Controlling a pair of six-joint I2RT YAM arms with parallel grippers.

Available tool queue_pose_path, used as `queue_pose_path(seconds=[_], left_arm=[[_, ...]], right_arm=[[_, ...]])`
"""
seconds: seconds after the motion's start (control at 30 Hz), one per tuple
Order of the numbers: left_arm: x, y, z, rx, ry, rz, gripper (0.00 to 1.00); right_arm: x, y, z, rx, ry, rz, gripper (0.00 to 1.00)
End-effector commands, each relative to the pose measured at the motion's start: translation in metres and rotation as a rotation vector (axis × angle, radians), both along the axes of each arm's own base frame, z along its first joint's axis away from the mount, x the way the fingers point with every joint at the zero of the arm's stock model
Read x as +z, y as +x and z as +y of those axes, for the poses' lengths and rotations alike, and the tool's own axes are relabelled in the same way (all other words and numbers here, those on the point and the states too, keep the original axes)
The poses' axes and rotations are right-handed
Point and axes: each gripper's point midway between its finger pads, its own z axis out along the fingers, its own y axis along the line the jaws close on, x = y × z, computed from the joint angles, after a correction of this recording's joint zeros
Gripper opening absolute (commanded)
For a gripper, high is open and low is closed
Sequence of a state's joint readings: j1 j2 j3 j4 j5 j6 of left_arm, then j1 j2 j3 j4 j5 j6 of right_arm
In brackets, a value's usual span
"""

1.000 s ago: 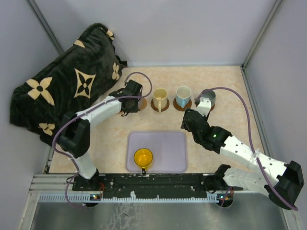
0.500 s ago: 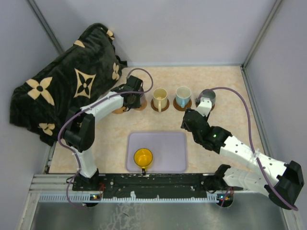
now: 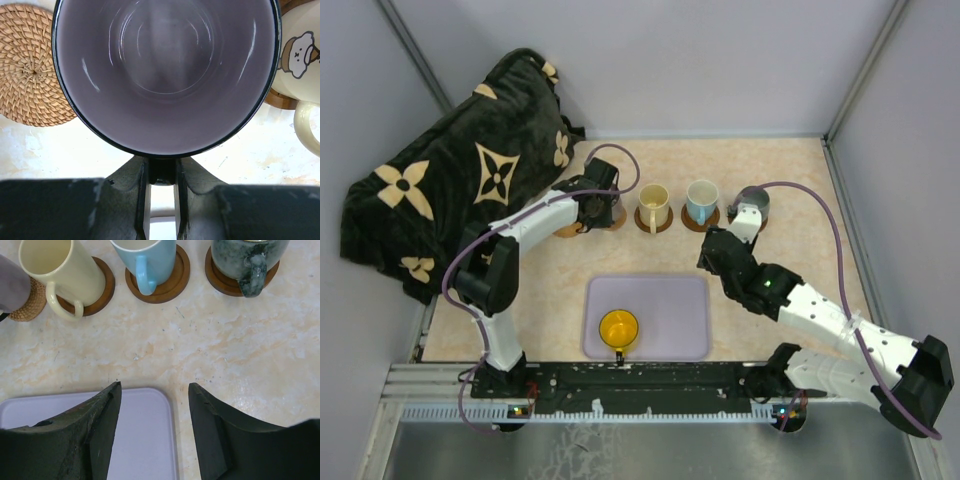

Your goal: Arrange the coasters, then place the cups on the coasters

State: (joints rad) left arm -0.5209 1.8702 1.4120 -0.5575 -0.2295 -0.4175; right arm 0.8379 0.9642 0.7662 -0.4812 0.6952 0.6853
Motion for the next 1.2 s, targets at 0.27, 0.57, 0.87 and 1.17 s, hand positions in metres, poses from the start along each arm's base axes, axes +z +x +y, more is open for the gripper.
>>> queue_pose_path(seconds=[0.27, 0.57, 0.87, 1.17], left_arm=[[0.015, 0.017, -0.006, -0.005, -0.022, -0.064, 0.00], [0.014, 0.017, -0.004, 0.001, -0.013, -0.068, 0.00], [0.010, 0.015, -0.004, -0.002, -0.018, -0.057, 0.00], [0.007, 0.012, -0.004, -0.009, -0.017, -0.043, 0.00]], right_arm=[[0.013, 0.005, 0.004, -0.021, 0.040, -0.042, 0.57], [0.013, 0.006, 0.005, -0.018, 0.043, -0.041, 0.57], [0.012, 0.006, 0.006, -0.016, 0.043, -0.040, 0.57], [0.014, 0.007, 0.008, -0.011, 0.044, -0.043, 0.57]])
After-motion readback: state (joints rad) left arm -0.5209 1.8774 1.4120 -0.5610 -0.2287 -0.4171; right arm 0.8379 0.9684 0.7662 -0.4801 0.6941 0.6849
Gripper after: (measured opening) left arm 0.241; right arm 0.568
